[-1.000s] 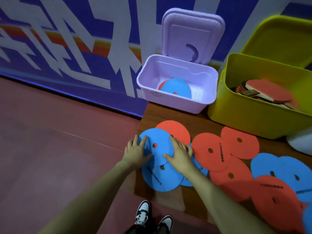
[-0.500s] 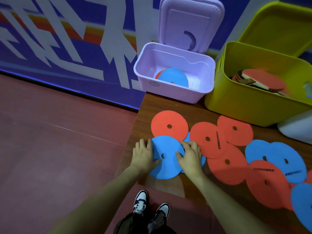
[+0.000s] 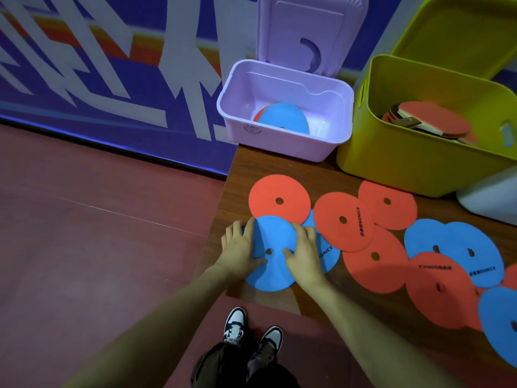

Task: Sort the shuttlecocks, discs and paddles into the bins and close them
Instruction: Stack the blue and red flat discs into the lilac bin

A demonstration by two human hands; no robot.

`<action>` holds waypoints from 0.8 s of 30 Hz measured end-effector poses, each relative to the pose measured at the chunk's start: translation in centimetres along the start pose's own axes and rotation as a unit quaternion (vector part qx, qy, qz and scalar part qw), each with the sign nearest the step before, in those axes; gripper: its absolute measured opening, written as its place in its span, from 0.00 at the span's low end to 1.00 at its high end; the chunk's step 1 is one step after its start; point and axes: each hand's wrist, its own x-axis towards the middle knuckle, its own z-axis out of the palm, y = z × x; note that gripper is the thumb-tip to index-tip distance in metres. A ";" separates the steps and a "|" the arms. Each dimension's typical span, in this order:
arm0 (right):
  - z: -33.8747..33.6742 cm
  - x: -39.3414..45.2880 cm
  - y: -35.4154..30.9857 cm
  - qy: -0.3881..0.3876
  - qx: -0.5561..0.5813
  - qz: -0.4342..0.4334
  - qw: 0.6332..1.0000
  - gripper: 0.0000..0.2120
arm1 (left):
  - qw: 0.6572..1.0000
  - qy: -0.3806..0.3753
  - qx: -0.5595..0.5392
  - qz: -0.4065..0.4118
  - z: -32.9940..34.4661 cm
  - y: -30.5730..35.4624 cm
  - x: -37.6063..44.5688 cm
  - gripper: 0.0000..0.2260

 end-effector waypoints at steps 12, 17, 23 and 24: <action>-3.6 7.2 -2.0 0.131 0.024 -0.084 0.988 0.21 | 0.982 0.096 -0.148 0.065 -3.2 1.3 5.8 0.39; -3.2 10.3 -0.7 0.140 -0.058 -0.010 0.988 0.22 | 0.987 0.085 -0.121 0.054 -3.1 2.1 9.2 0.37; -1.8 10.8 1.0 0.073 -0.093 0.025 0.993 0.26 | 0.999 0.041 0.010 0.005 -1.3 1.4 9.3 0.32; -1.8 10.7 1.0 0.070 -0.086 0.026 0.994 0.27 | 0.999 0.038 0.009 0.007 -1.2 1.4 9.3 0.31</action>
